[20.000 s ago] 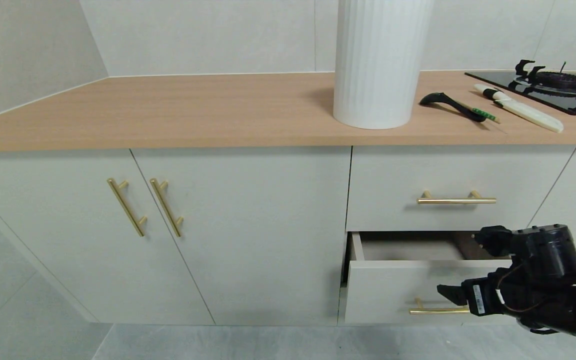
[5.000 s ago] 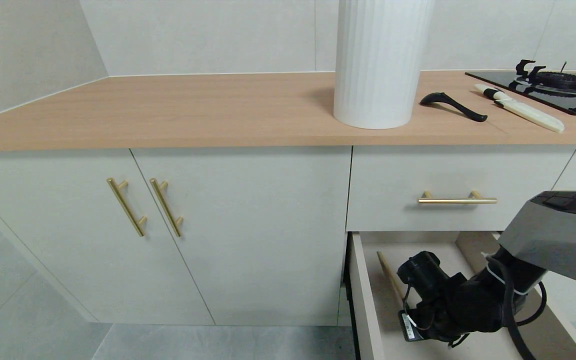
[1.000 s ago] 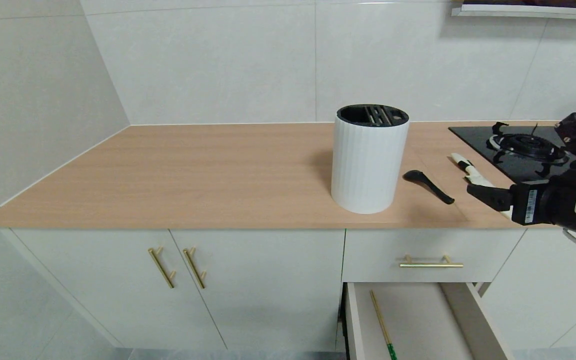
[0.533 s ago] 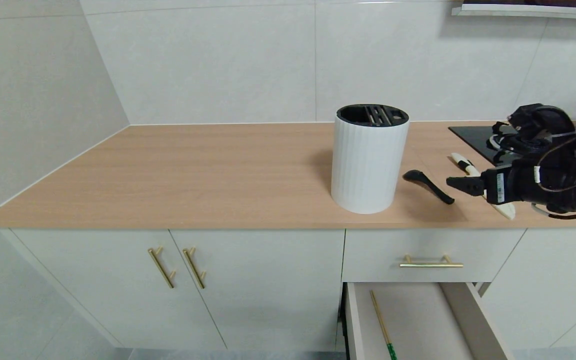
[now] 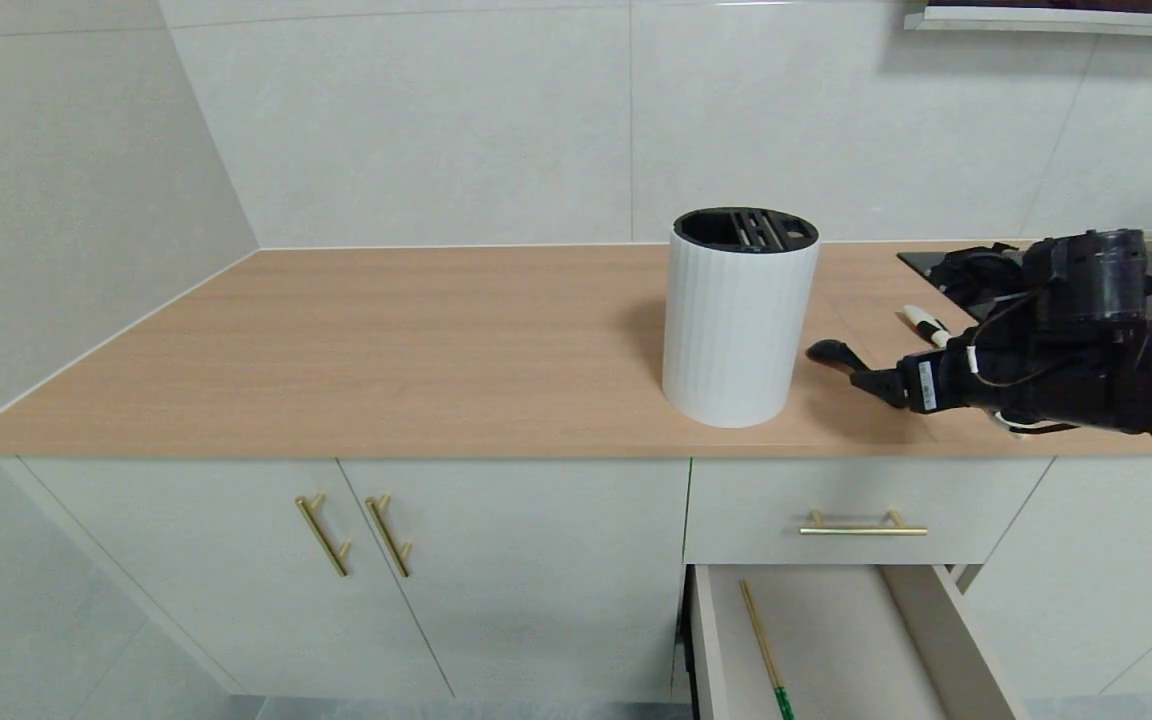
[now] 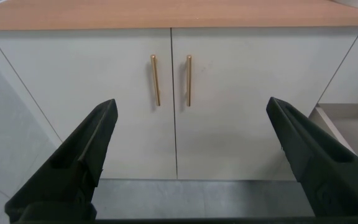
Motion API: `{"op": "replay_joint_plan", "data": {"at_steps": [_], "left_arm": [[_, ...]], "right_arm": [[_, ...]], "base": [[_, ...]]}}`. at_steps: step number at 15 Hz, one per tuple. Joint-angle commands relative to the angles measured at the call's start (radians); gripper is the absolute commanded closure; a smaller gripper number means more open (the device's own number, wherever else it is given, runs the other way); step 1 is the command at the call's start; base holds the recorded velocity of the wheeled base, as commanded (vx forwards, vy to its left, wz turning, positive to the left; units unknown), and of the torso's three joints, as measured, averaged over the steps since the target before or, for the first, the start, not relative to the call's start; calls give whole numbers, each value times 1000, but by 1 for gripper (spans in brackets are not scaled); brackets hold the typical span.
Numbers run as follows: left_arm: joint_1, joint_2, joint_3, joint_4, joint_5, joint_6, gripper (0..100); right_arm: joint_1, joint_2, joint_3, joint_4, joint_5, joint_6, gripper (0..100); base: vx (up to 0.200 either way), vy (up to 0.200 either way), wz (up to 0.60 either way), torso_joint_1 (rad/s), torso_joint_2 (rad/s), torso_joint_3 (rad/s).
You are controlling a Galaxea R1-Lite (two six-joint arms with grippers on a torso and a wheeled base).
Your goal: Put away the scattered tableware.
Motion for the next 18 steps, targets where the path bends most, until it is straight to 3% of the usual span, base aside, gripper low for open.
{"op": "replay_joint_plan", "data": {"at_steps": [1,5,18], "left_arm": [[0,0,0,0,0,0,0],[0,0,0,0,0,0,0],[0,0,0,0,0,0,0]], "right_arm": [[-32,99,-13,-36,3,1,0],[-90,163,-57,-42,37,6,0],[-58,229,-59,-159,60,16,0]], "base": [[0,0,0,0,0,0],[0,0,0,0,0,0],[0,0,0,0,0,0]]}}
